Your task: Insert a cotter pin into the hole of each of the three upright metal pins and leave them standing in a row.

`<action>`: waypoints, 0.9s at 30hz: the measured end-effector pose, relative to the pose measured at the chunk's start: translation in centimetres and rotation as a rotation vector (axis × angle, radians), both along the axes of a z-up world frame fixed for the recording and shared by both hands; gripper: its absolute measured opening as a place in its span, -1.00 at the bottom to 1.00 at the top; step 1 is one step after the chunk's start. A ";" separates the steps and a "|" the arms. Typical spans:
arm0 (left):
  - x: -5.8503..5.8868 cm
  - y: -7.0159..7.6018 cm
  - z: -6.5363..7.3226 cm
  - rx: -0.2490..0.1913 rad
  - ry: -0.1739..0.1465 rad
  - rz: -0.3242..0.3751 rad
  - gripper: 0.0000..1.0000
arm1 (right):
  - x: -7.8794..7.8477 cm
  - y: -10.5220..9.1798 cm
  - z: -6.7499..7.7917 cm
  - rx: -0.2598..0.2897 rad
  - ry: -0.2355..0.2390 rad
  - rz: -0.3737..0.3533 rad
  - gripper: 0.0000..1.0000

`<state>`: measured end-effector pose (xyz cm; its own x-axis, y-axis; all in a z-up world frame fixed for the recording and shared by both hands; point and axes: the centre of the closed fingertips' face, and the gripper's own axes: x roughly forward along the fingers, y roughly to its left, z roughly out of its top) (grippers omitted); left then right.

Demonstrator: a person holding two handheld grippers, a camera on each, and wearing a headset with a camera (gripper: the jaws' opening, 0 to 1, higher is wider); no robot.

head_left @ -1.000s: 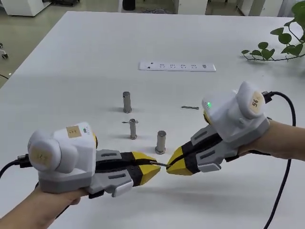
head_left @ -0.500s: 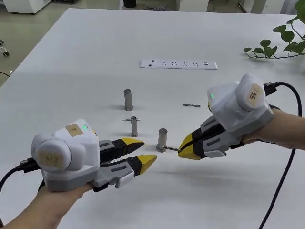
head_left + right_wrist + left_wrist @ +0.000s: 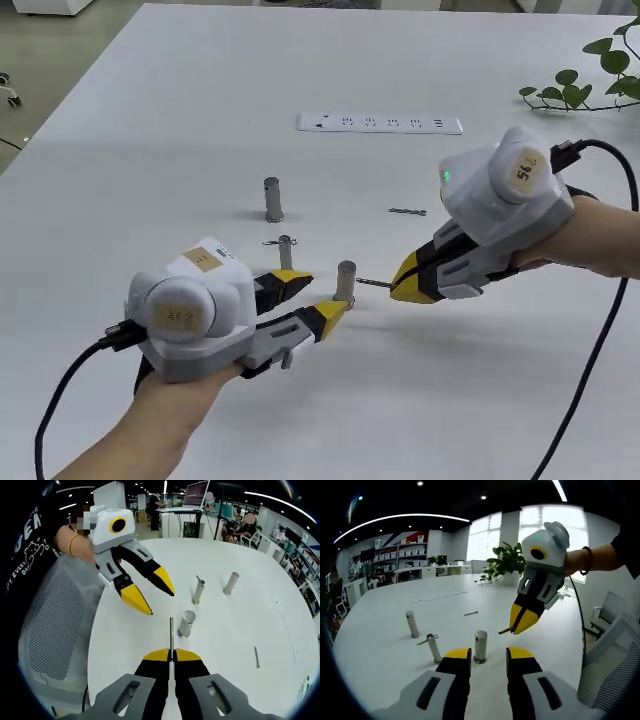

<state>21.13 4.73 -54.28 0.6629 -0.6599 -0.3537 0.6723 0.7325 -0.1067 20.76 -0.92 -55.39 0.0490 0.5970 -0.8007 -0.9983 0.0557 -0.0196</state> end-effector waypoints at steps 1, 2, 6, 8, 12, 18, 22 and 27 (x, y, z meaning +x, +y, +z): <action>0.2 0.0 -0.4 0.009 0.004 0.012 -0.51 | 0.2 -0.1 -0.1 -0.002 -0.001 -0.003 -1.00; 0.4 -0.1 -0.6 0.013 0.008 0.019 -0.51 | 0.3 -0.1 -0.1 -0.005 0.000 -0.006 -1.00; 0.9 -0.5 -1.2 0.024 0.007 0.028 -0.51 | 0.7 -0.3 -0.3 -0.012 0.000 -0.010 -1.00; 1.2 -0.7 -1.4 0.027 0.009 0.032 -0.51 | 1.0 -0.4 -0.4 -0.016 -0.003 -0.011 -1.00; 1.7 -1.0 -1.8 0.033 0.005 0.048 -0.55 | 1.4 -0.4 -0.4 -0.022 -0.006 -0.008 -1.00; 2.3 -1.3 -2.5 0.036 0.017 0.061 -0.58 | 2.0 -0.4 -0.7 -0.039 -0.013 0.005 -1.00; 2.6 -1.5 -2.9 0.042 0.025 0.068 -0.60 | 2.2 -0.2 -0.9 -0.045 -0.012 0.014 -1.00; 3.1 -1.5 -3.5 0.046 0.039 0.072 -0.63 | 2.3 -0.3 -1.2 -0.058 -0.011 0.026 -1.00</action>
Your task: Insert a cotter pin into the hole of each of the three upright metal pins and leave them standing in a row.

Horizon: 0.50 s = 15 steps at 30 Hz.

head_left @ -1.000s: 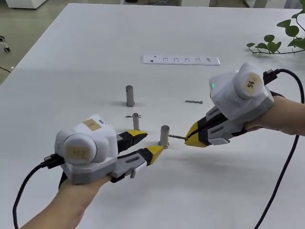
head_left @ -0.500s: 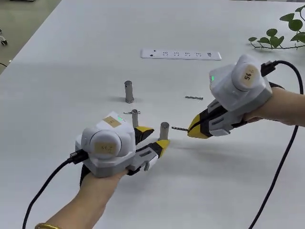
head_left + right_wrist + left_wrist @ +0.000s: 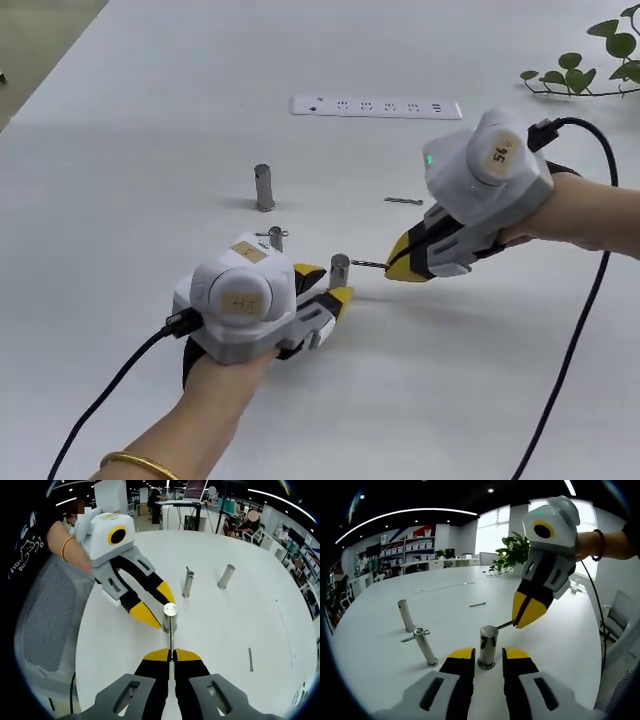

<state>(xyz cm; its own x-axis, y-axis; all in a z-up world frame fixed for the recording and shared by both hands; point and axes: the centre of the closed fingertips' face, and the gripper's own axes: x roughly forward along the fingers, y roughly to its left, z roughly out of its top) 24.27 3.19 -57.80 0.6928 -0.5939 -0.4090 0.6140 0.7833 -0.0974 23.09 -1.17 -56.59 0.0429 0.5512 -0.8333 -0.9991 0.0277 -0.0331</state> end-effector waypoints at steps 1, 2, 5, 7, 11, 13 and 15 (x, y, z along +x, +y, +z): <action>0.1 0.0 -0.1 -0.007 0.007 0.001 -0.63 | 0.0 0.0 -0.1 -0.003 0.001 0.002 -1.00; 0.1 -0.1 -0.1 -0.015 0.017 0.002 -0.64 | 0.0 0.0 -0.1 -0.003 0.002 0.002 -1.00; 0.2 -0.2 -0.1 -0.016 0.017 0.001 -0.67 | 0.1 0.0 -0.2 -0.001 0.006 0.008 -1.00; 0.2 -0.3 -0.2 -0.020 0.020 -0.002 -0.68 | 0.2 0.0 -0.2 -0.001 0.006 0.009 -1.00; 0.2 -0.3 -0.3 -0.017 0.022 -0.004 -0.70 | 0.2 0.1 -0.2 0.000 0.007 0.017 -1.00; 0.2 -0.2 -0.4 -0.014 0.025 -0.004 -0.72 | 0.1 0.2 -0.2 0.001 0.010 0.022 -1.00; 0.2 -0.3 -0.4 -0.022 0.027 -0.001 -0.75 | 0.1 0.3 -0.3 -0.003 0.011 0.028 -1.00</action>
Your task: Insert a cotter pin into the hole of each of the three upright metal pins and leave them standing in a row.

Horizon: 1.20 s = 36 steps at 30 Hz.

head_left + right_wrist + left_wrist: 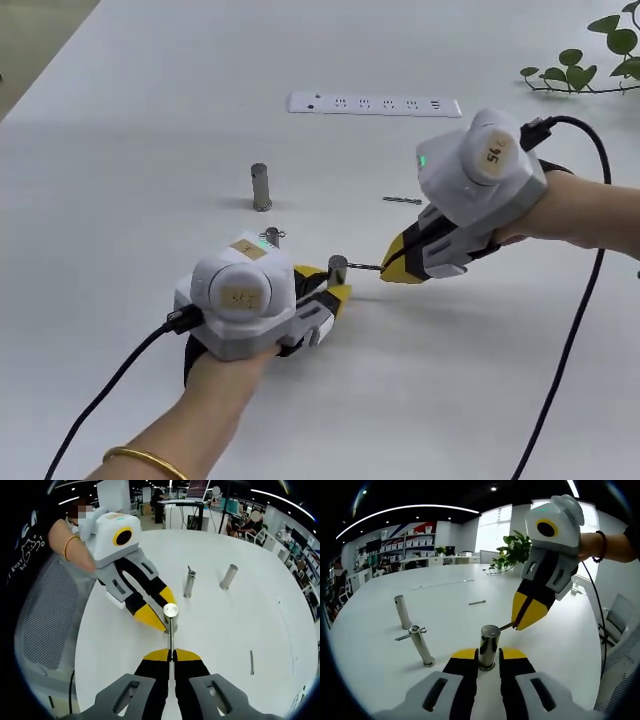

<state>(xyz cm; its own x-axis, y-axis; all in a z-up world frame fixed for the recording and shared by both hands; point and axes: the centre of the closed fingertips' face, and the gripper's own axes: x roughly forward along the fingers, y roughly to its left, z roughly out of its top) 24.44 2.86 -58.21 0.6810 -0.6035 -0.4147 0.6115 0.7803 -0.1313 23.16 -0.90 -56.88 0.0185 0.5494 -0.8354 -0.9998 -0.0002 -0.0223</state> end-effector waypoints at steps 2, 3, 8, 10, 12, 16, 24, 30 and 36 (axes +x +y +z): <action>0.0 0.0 0.0 0.004 -0.001 0.000 -0.76 | 0.1 0.1 -0.1 0.000 -0.003 0.009 -1.00; 0.0 0.0 0.0 0.005 -0.002 0.000 -0.76 | 0.1 0.0 -0.1 -0.003 -0.005 0.011 -1.00; 0.0 0.1 -0.2 0.006 0.006 0.000 -0.79 | 0.2 0.2 0.0 -0.001 -0.011 0.020 -1.00; 0.0 0.1 -0.3 0.008 0.012 0.001 -0.79 | 0.2 0.4 0.0 -0.002 -0.012 0.022 -1.00; 0.0 0.1 -0.5 0.011 0.015 0.002 -0.79 | 0.2 0.5 0.1 -0.001 -0.013 0.025 -1.00; -0.1 0.2 -1.1 0.025 0.036 0.005 -0.80 | 0.2 0.9 0.1 -0.003 -0.018 0.033 -1.00; -0.1 0.2 -1.2 0.034 0.033 0.007 -0.80 | 0.4 1.4 0.0 0.000 -0.025 0.040 -1.00; 0.0 0.2 -1.3 0.038 0.032 0.007 -0.80 | 0.7 2.0 -0.1 -0.006 -0.028 0.044 -1.00; 0.0 0.2 -1.3 0.042 0.033 0.005 -0.80 | 0.9 2.7 -0.2 -0.009 -0.028 0.035 -1.00</action>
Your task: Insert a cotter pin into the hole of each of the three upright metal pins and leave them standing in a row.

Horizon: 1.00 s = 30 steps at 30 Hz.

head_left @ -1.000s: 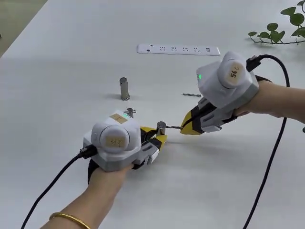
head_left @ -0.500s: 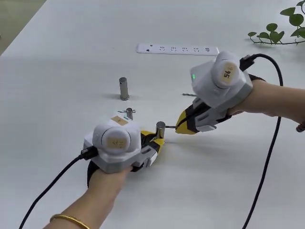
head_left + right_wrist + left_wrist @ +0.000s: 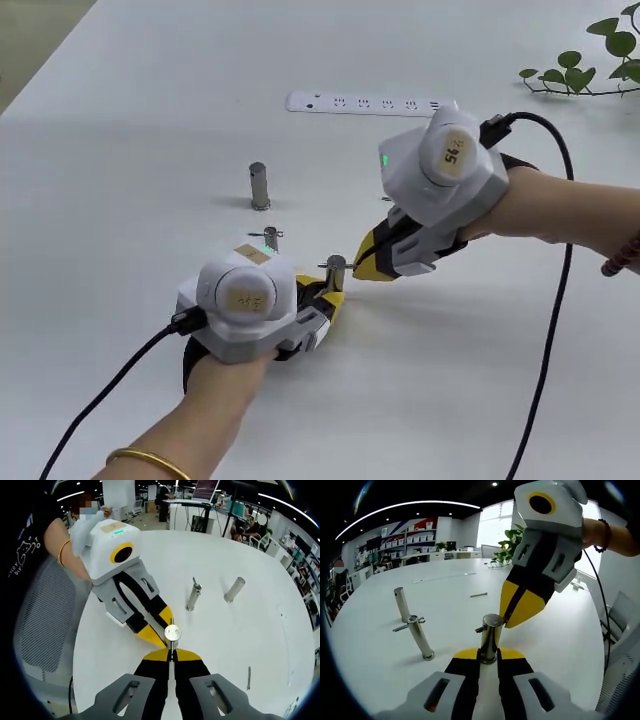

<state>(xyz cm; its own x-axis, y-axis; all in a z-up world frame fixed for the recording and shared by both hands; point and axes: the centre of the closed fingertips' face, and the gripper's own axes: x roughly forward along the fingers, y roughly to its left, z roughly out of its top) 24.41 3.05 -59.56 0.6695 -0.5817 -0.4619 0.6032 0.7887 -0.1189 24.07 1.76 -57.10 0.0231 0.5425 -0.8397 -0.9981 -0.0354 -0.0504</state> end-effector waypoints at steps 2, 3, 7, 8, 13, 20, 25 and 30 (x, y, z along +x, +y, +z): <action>0.0 0.0 0.0 -0.001 0.002 0.000 -0.80 | 0.1 0.2 0.0 0.001 0.001 -0.003 -1.00; 0.0 0.0 0.0 -0.001 0.002 -0.001 -0.80 | 0.1 0.2 0.0 0.001 0.000 -0.005 -1.00; 0.0 0.0 -0.1 0.000 0.003 -0.002 -0.80 | 0.1 0.4 -0.1 0.001 -0.005 -0.003 -1.00; 0.0 0.0 -0.1 0.000 0.003 -0.002 -0.80 | 0.0 0.4 0.0 0.002 -0.006 -0.003 -1.00; 0.0 0.0 -0.1 -0.004 0.006 0.001 -0.80 | -0.3 0.6 0.1 0.014 -0.004 -0.010 -0.98; -0.1 0.0 0.0 -0.002 0.008 0.003 -0.80 | -0.5 0.3 0.5 0.025 -0.009 -0.024 -0.89; -0.1 0.0 -0.1 -0.001 0.009 0.002 -0.80 | -0.5 -0.3 0.9 0.030 -0.013 -0.051 -0.92; -0.1 0.1 -0.1 0.000 0.010 0.001 -0.80 | -0.8 -0.6 1.0 0.026 -0.015 -0.056 -0.95</action>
<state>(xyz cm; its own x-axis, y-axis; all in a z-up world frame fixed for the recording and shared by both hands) 24.33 3.11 -59.63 0.6657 -0.5807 -0.4686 0.6010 0.7895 -0.1246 23.31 1.21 -56.13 0.0660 0.5615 -0.8249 -0.9976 0.0215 -0.0652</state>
